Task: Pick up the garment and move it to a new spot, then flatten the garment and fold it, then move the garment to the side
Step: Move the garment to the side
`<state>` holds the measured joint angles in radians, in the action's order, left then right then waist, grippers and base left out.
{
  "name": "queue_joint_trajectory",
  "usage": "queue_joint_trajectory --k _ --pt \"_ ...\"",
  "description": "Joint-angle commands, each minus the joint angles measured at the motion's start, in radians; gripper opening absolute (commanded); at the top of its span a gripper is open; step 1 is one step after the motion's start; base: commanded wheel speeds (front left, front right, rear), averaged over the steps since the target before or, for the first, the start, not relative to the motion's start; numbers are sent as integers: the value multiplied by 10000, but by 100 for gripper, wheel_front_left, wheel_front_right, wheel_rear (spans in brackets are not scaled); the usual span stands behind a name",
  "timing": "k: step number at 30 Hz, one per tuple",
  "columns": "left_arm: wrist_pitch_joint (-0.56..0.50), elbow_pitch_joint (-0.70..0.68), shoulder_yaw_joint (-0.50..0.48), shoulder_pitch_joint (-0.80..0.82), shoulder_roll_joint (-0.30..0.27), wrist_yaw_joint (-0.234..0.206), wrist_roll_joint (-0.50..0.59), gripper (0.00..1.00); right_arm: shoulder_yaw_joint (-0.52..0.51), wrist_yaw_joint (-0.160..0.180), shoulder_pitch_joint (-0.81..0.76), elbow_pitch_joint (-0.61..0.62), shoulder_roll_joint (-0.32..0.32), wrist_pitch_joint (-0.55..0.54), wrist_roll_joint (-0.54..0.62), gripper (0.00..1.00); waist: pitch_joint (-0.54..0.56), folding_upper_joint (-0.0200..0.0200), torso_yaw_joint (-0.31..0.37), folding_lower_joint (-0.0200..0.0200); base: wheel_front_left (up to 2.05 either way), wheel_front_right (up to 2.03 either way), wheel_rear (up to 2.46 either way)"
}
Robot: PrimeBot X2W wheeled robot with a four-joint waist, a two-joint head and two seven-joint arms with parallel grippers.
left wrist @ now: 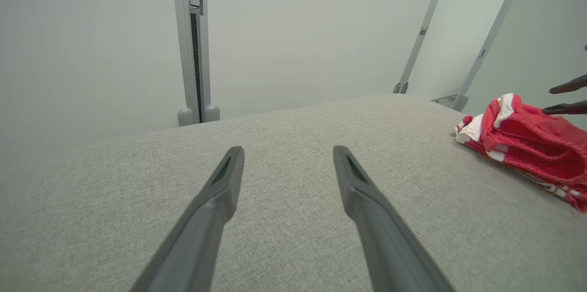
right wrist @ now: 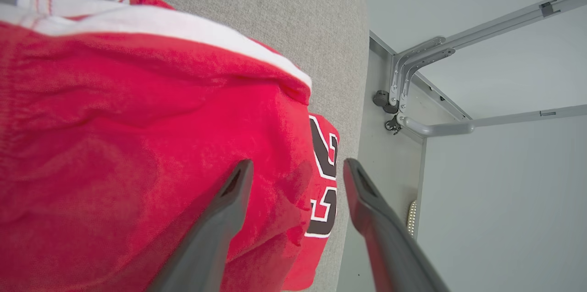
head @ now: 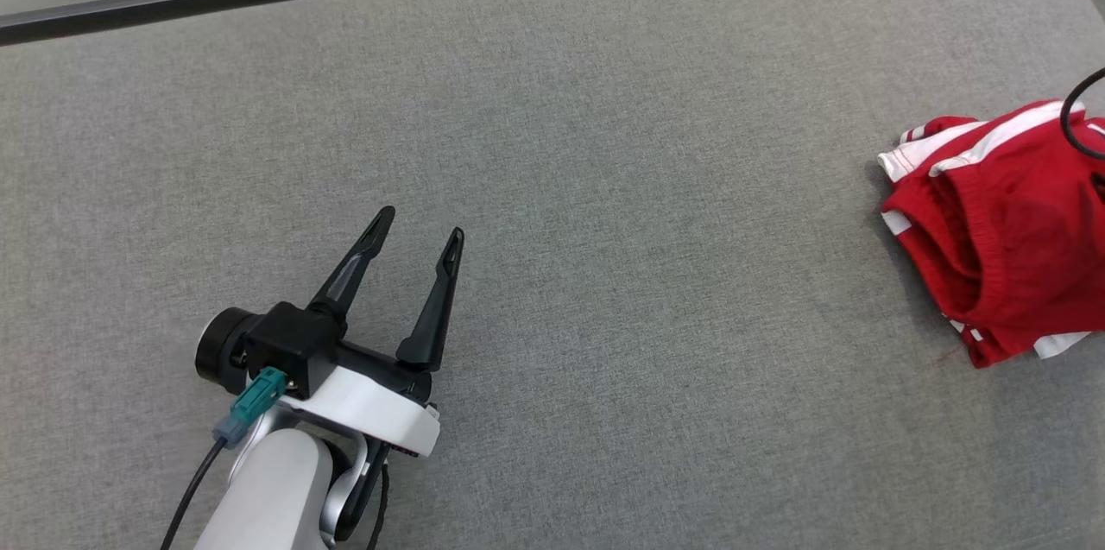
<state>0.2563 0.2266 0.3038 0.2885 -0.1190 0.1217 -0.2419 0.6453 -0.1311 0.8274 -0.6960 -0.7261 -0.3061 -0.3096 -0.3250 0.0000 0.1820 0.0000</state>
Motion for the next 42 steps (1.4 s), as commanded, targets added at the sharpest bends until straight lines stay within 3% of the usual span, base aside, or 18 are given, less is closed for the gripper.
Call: queue_joint_trajectory --k 1,5,10,19,24,25,33,36,42 --pt "34 18 -73 22 -75 -64 -76 100 -218 5 -113 -279 93 118 207 100 135 0 -58 0 0 0 0" --pt "66 35 -215 -210 -93 -167 -186 100 -897 5 -175 -695 437 454 718 100 536 0 -103 0 0 0 0" --pt "82 -104 -559 -538 -176 -340 -317 100 -1990 5 -545 -183 829 1364 1011 100 1165 0 -176 0 0 0 0" --pt "92 -855 -1593 -1207 -549 -835 -546 100 -4357 5 -2463 2643 1994 2857 1134 100 2167 0 -655 0 0 0 0" --pt "92 -1250 -2137 -1652 -717 -1075 -743 100 -5438 3 -3985 4439 2958 3082 1174 100 2706 0 -1009 0 0 0 0" --pt "92 -1305 -2279 -1884 -757 -1097 -891 100 -5737 3 -4618 5042 3391 3144 1245 100 2914 0 -1138 0 0 0 0" --pt "41 -1177 -2299 -2466 -688 -1109 -1115 100 -6146 3 -6432 6232 4550 3742 1242 100 3275 0 -1519 0 0 0 0" --pt "59 -914 -2339 -2620 -601 -1241 -1040 100 -6295 3 -6964 6085 4941 4220 1112 100 3314 0 -1692 0 0 0 0" --pt "94 -303 -2406 -2650 -396 -1070 -1011 100 -6365 3 -7586 5361 5421 5239 987 100 3380 0 -1979 0 0 0 0"
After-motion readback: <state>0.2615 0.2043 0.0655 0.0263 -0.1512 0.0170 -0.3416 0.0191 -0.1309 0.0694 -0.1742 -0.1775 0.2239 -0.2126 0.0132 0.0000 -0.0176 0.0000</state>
